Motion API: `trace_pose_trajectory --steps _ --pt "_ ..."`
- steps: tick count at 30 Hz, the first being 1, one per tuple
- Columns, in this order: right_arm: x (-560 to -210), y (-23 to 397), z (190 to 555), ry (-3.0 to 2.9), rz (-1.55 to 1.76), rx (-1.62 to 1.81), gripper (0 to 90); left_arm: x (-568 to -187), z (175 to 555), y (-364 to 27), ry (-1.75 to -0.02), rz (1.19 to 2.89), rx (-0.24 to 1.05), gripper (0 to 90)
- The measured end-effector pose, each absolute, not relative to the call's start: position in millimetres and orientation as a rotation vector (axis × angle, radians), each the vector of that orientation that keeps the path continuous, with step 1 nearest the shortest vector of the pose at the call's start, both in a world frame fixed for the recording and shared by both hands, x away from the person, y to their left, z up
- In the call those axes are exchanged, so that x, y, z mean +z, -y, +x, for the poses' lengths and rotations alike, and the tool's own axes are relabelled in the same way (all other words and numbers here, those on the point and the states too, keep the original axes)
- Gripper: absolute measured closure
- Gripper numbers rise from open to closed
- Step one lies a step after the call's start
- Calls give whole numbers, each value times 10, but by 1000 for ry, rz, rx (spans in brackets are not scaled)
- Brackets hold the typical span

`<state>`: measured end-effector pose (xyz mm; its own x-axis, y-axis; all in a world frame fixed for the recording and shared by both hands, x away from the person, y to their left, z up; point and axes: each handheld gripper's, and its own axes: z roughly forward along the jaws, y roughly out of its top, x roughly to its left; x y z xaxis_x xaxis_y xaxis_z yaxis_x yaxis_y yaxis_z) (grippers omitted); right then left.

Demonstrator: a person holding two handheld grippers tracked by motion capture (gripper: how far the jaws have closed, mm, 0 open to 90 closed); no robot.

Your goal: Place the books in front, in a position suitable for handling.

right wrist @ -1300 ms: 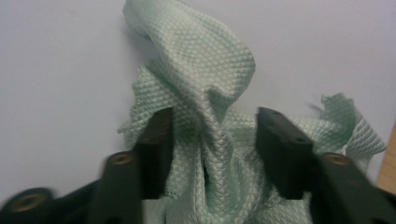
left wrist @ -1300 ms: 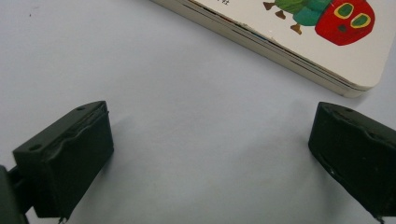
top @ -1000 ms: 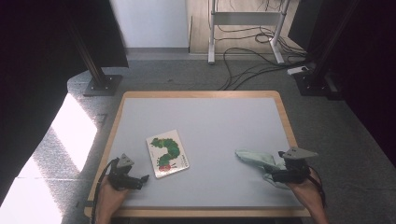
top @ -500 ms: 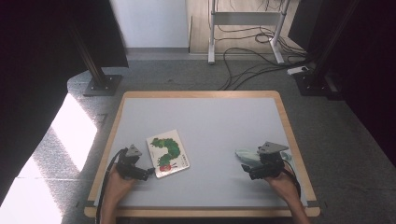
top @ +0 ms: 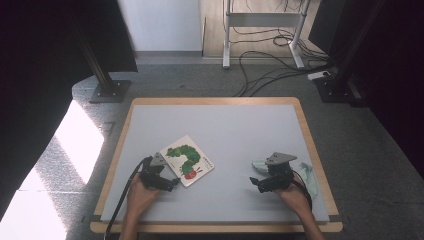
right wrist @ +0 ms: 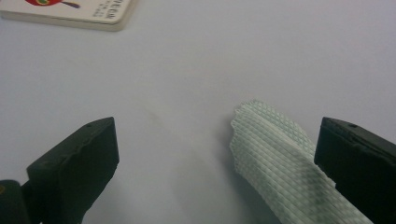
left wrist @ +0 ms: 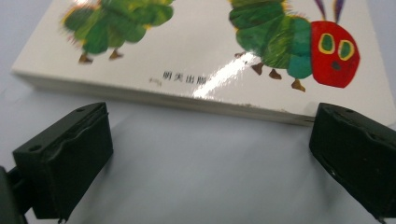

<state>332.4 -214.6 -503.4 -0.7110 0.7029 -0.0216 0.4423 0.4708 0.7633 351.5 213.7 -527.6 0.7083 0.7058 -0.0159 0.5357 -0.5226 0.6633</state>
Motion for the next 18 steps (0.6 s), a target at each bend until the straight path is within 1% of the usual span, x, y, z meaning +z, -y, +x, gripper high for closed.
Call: trace_pose_trajectory --steps 4,6,8,11,13,15,17,18 --pt "-5059 2095 3334 -2409 952 1104 1 -5237 3558 -2101 -904 2266 338 0" --pt "-5067 2096 3324 -2408 954 1106 1 -5163 3627 -2192 -926 2213 345 0" --pt "-5068 2106 3322 -2408 957 1108 1 -5141 3653 -2217 -932 2202 343 0" --pt "-5074 2126 3325 -2404 965 1108 3 -5065 3795 -2284 -945 2197 351 0" --pt "-5086 2125 3335 -2405 967 1114 3 -5057 3959 -2288 -957 2209 322 0" --pt "-5088 2119 3334 -2406 969 1113 4 -5071 4016 -2285 -963 2210 314 0" --pt "-5101 2086 3325 -2417 957 1117 5 -5144 4177 -2278 -993 2238 276 0" --pt "-5101 2086 3325 -2417 957 1117 5 -5144 4177 -2278 -993 2238 276 0"
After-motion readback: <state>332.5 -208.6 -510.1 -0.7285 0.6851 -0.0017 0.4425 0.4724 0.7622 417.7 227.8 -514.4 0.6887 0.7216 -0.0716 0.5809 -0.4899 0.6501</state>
